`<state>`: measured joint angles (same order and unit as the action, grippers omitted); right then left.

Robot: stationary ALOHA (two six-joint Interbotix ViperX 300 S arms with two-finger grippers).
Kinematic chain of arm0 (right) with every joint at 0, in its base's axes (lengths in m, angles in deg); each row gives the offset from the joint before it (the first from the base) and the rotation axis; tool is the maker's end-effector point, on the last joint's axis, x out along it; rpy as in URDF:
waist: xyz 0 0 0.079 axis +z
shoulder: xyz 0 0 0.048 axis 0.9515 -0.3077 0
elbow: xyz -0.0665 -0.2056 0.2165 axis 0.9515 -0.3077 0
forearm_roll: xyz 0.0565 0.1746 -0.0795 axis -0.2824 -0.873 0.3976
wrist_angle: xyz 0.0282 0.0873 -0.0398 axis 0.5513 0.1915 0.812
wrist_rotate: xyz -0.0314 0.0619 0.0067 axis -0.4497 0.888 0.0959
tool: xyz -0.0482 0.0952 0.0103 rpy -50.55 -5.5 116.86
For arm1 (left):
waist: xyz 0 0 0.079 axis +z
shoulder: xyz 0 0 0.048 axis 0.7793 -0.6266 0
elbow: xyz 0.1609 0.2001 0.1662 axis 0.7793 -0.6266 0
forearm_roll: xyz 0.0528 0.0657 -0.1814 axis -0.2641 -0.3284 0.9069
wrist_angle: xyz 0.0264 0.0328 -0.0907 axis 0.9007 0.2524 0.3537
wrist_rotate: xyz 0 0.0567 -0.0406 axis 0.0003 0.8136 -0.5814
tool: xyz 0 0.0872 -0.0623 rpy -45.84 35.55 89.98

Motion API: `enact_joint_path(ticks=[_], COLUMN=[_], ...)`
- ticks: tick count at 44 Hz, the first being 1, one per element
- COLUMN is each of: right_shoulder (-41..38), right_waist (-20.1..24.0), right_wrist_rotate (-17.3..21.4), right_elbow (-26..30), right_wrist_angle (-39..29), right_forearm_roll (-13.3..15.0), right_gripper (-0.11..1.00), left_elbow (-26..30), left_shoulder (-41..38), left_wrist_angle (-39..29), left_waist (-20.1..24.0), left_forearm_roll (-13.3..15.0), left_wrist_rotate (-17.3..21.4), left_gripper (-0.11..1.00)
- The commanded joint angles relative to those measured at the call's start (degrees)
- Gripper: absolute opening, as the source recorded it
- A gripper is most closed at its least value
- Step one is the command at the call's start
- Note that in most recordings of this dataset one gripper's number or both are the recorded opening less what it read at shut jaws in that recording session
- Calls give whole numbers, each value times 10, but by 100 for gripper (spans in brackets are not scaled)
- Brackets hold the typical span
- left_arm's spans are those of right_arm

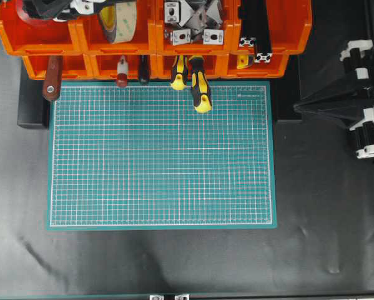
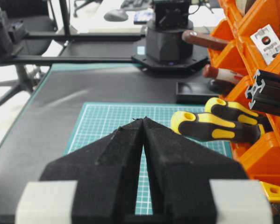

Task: Pick foam from container rack with left arm.
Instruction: 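Grasp the black foam tape roll by its rim with the left gripper, then lift the tape roll out and carry it over the mat center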

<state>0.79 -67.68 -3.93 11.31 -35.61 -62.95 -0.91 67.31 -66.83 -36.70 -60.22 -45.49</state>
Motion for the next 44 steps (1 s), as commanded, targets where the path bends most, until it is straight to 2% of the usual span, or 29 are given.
enact_joint_path(ticks=[1,7,11,18,21,25,31,35,44], right_shoulder=[-3,-2,-2,-3,-3,-2,-3,-2,-2], right_waist=[2,3,2,2,2,2,3,2,2], right_wrist_rotate=[2,3,4,4,4,4,5,6,7], right_elbow=[14,14,14,14,14,14,14,14,15], right_wrist_angle=[1,2,2,2,2,2,2,2,4], right_forearm_roll=[-1,-1,-1,-1,-2,-1,-2,-2,-4], right_gripper=[1,1,1,1,1,1,1,1,1], left_elbow=[0,-1,5,28,36,38,41,45,55], left_shoulder=[21,37,47,56,58,57,40,14,-71], left_wrist_angle=[36,96,128,140,133,114,62,13,-92], left_waist=[-5,-21,-43,-114,-154,-207,-277,-309,-339], left_forearm_roll=[-2,-2,-2,-2,-2,-2,-2,-2,-2], left_wrist_rotate=[5,42,88,208,277,365,464,503,526], left_gripper=[29,27,27,27,27,26,26,26,26])
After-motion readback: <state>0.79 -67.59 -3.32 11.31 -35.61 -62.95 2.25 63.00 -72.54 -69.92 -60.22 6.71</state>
